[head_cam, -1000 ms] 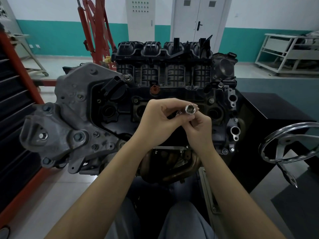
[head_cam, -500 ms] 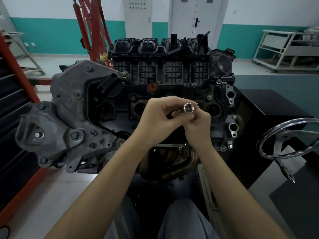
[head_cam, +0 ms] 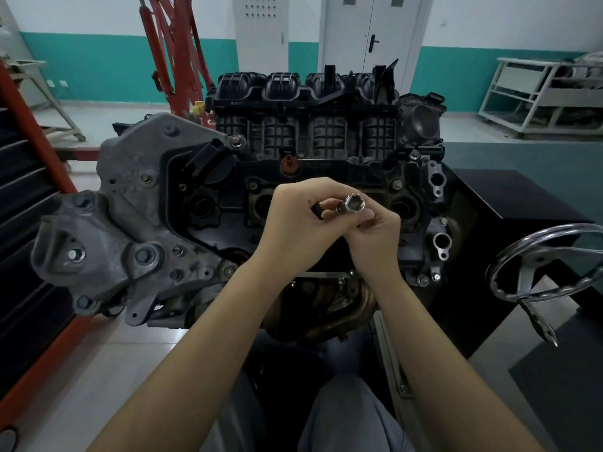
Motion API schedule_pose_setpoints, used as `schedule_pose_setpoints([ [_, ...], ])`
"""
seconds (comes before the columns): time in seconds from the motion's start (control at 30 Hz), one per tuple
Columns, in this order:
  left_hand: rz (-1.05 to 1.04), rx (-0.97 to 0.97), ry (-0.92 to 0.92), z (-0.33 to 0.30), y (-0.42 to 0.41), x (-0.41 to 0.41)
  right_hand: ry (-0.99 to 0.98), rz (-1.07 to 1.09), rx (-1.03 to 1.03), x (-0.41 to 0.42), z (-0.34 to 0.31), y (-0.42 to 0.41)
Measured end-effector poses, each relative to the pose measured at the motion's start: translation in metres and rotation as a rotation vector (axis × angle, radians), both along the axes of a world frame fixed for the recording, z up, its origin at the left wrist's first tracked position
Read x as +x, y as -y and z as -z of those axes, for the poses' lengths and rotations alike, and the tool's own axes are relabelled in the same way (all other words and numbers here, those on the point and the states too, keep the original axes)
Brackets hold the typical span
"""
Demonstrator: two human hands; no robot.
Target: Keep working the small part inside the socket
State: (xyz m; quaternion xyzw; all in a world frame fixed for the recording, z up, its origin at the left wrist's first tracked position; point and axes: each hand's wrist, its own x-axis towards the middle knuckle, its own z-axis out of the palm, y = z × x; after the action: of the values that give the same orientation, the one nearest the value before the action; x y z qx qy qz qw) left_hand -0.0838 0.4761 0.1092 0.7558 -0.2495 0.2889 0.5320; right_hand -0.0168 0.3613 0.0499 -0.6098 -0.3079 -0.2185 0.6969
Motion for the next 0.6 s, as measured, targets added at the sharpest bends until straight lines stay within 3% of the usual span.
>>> schedule_pose_setpoints([
  [0.23, 0.161, 0.003, -0.092, -0.0010, -0.0021, -0.0008, -0.023, -0.049, -0.003, -0.0010, -0.0009, 0.0029],
  [0.47, -0.007, -0.014, -0.026, -0.0014, -0.0036, -0.0017, -0.009, -0.023, 0.000, -0.0008, -0.0012, 0.0024],
  [0.6, 0.105, 0.007, -0.083, -0.0012, -0.0057, -0.0032, 0.017, -0.064, -0.035, -0.0031, -0.0024, 0.0045],
])
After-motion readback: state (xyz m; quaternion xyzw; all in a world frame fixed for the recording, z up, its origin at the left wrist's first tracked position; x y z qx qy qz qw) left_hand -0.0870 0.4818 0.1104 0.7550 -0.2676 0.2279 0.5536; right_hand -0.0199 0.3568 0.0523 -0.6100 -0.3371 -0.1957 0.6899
